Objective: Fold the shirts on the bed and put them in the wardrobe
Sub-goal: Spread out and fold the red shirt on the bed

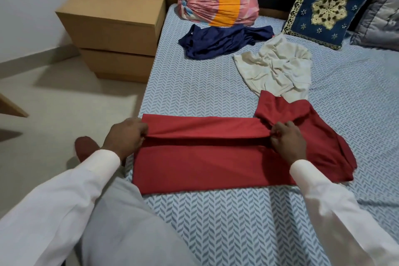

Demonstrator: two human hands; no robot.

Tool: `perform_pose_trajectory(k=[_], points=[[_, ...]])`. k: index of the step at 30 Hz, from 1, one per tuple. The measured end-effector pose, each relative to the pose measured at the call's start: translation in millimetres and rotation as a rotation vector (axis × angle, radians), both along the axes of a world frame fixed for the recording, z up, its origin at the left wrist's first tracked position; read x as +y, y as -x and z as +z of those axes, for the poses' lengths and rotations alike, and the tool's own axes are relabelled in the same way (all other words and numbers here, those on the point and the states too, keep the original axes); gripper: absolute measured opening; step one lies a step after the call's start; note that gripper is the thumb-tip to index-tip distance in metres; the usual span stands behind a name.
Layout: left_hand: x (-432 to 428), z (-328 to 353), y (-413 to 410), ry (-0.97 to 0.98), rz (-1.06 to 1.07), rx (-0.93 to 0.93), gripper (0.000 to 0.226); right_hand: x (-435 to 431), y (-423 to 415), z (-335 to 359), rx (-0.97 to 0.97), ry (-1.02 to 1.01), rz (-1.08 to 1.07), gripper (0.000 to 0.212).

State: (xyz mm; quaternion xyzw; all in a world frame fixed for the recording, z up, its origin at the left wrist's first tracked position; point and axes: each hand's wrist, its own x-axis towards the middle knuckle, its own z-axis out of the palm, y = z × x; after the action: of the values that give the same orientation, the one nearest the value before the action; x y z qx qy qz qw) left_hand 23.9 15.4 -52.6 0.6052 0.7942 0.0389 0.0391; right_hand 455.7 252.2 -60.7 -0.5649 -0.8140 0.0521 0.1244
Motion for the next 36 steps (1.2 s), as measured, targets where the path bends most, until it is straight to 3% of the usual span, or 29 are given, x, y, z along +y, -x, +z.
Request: perform_pose_trajectory(k=[6,9,12,15,18,24,28,30,32,34,36], points=[[-11,-7,-24,0.130,0.067,0.110,0.009,-15,0,-14,-0.044,0.105,-0.032,0.012],[0,-5,-40,0.096,0.086,0.160,0.028,-14,13,-11,0.029,0.025,-0.094,0.015],[23,-9,-52,0.014,0.048,-0.101,0.052,-9,38,-10,0.091,-0.091,-0.062,0.023],[44,-26,-49,0.120,0.067,-0.260,0.059,0,60,-16,-0.107,-0.090,-0.037,0.035],[46,-43,-39,0.227,0.168,-0.198,0.070,16,49,-17,-0.181,-0.020,-0.137,0.047],[35,-53,-44,0.226,0.292,-0.152,0.074,26,-12,-24,-0.034,0.115,-0.343,0.067],[44,-55,-55,0.203,0.323,-0.030,0.073,18,8,-20,-0.044,0.041,-0.358,0.086],[54,-48,-70,0.085,0.238,0.041,0.073,20,23,-19,-0.064,-0.022,-0.322,0.090],[69,-42,-93,-0.041,0.052,-0.003,0.074,24,39,-17,-0.161,-0.058,-0.246,0.087],[86,-34,-123,-0.011,-0.138,-0.200,0.078,34,49,-17,-0.235,-0.043,-0.218,0.082],[96,-32,-147,0.141,-0.233,-0.284,0.077,45,50,-9,-0.224,0.017,-0.269,0.076]])
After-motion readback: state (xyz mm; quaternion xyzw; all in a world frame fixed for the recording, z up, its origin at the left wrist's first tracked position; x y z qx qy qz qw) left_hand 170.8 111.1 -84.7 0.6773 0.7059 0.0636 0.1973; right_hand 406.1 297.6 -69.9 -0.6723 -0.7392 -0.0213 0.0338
